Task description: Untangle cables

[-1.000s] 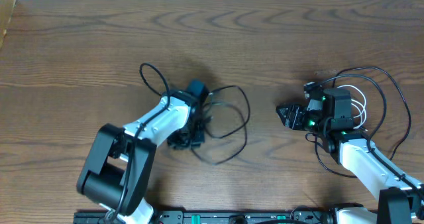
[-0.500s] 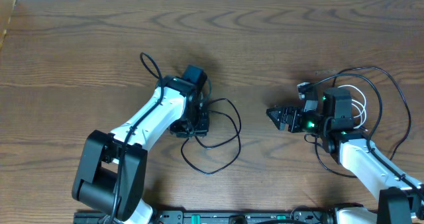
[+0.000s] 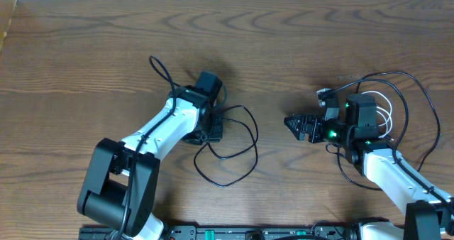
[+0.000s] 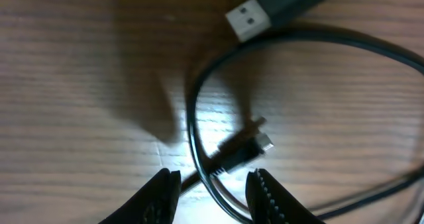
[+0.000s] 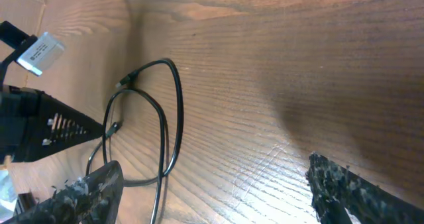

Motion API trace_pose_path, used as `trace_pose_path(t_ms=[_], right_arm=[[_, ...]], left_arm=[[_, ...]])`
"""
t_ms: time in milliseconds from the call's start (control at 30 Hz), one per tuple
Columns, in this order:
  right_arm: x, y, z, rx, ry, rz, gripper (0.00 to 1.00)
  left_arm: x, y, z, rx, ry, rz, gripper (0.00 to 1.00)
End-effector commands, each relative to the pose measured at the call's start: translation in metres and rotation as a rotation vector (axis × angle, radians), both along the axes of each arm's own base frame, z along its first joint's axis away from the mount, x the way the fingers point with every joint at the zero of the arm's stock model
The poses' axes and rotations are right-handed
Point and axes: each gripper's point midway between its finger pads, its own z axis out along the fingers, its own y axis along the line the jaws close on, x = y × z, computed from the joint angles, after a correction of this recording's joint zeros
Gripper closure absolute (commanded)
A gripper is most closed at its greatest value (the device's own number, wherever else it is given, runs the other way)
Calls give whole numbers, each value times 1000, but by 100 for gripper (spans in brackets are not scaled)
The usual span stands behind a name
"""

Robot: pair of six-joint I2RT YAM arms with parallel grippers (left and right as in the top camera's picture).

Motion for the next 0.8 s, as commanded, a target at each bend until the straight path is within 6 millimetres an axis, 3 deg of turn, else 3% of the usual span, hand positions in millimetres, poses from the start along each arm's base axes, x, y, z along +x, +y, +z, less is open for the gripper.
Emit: trace_pose_path(t_ms=[0,133,233,433,767], right_arm=[[-3,3,0,2,-6,24,14],[-3,3,0,2,-6,24,15],[-3,3,0,2,-6,24,15],[-5,3,-2,2,6,24,15],[-19,7,-11,38,146,-20,16]], left_arm=[[0,10,-7,45,-21,29,61],[-2,11,-19,33,-35,77,62],[-8,6,-27,-5,-24,88,74],[-14,-5,-34,-82,-10,81,81],[-6,-14,-34,-132,-39,125,81]])
